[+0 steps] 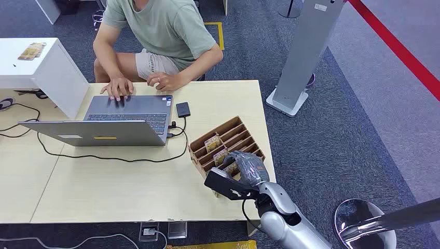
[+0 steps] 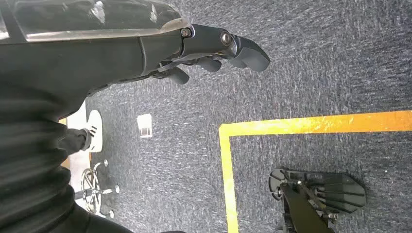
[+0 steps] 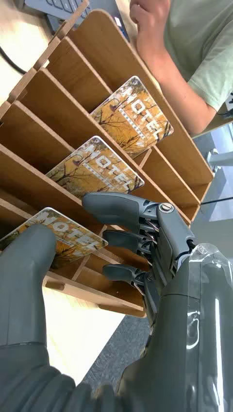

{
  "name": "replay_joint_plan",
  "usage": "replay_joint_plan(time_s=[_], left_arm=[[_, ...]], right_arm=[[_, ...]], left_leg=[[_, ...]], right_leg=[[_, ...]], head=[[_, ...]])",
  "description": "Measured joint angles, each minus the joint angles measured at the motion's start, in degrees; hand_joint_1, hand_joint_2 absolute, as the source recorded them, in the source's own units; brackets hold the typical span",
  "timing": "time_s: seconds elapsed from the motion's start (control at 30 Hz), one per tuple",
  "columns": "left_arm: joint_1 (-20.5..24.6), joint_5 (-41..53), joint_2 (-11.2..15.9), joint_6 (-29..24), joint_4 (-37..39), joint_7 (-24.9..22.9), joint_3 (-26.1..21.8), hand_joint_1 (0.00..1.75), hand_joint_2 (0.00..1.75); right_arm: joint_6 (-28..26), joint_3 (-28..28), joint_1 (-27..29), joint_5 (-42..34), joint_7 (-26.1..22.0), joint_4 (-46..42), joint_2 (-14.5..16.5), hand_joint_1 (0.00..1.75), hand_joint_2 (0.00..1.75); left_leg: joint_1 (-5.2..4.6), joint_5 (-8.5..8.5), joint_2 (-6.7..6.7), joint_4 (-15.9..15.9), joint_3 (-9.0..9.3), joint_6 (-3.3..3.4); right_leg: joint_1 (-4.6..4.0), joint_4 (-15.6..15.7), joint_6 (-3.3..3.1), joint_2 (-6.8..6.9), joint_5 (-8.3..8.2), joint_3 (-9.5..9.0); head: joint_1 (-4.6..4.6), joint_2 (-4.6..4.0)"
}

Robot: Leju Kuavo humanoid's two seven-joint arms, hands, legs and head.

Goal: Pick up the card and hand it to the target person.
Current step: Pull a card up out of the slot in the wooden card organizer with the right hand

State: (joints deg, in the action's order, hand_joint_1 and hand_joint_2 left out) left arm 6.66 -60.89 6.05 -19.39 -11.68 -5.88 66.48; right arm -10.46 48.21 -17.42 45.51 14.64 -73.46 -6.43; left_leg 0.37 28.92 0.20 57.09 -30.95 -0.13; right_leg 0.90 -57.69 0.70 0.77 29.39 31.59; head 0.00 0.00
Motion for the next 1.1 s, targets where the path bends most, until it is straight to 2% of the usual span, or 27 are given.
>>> replay_joint_plan(time_s=[0.23, 0.4, 0.53, 0.6, 1.1], left_arm=[[0.0, -0.15, 0.02, -0.1, -0.03, -0.1, -0.15, 0.0, 1.75], [0.0, -0.2, 0.01, -0.23, -0.06, -0.2, -0.19, 0.0, 1.75], [0.0, -0.27, -0.02, -0.33, -0.1, -0.28, -0.26, 0.0, 1.75], [-0.01, -0.32, -0.02, -0.37, -0.11, -0.31, -0.3, 0.0, 1.75], [-0.06, -1.16, -0.06, -0.11, -0.07, -0.16, -1.15, 0.0, 1.75]], right_arm=[[-0.12, 0.09, -0.3, -0.14, -0.15, 0.21, 0.07, 0.89, 1.75], [-0.29, 0.06, -0.25, -0.24, -0.11, -0.11, -0.13, 0.97, 1.75], [-0.46, 0.12, -0.27, -0.28, -0.16, -0.03, -0.09, 1.3, 1.75], [-0.5, 0.2, -0.37, -0.32, -0.21, 0.03, -0.02, 1.36, 1.75], [-0.49, 0.69, -1.12, -0.55, -0.71, 0.88, 0.43, 1.33, 1.75]], left_leg=[[0.0, 0.0, 0.01, 0.01, -0.01, 0.0], [-0.01, 0.0, 0.01, 0.02, -0.02, 0.01], [0.0, -0.01, 0.01, 0.0, -0.01, 0.0], [-0.03, 0.02, 0.0, 0.05, -0.04, 0.01], [-0.01, -0.01, 0.03, 0.02, -0.01, 0.0]], right_leg=[[0.0, -0.01, 0.0, -0.01, 0.0, 0.01], [0.01, -0.02, 0.01, -0.01, 0.0, 0.02], [0.0, 0.01, 0.0, -0.01, -0.02, 0.01], [0.03, -0.07, 0.02, 0.02, 0.03, 0.05], [0.01, -0.03, 0.0, -0.03, -0.01, 0.01]], head=[[0.0, 0.0], [0.0, 0.0], [0.0, 0.0], [0.0, 0.0], [0.0, 0.0]])
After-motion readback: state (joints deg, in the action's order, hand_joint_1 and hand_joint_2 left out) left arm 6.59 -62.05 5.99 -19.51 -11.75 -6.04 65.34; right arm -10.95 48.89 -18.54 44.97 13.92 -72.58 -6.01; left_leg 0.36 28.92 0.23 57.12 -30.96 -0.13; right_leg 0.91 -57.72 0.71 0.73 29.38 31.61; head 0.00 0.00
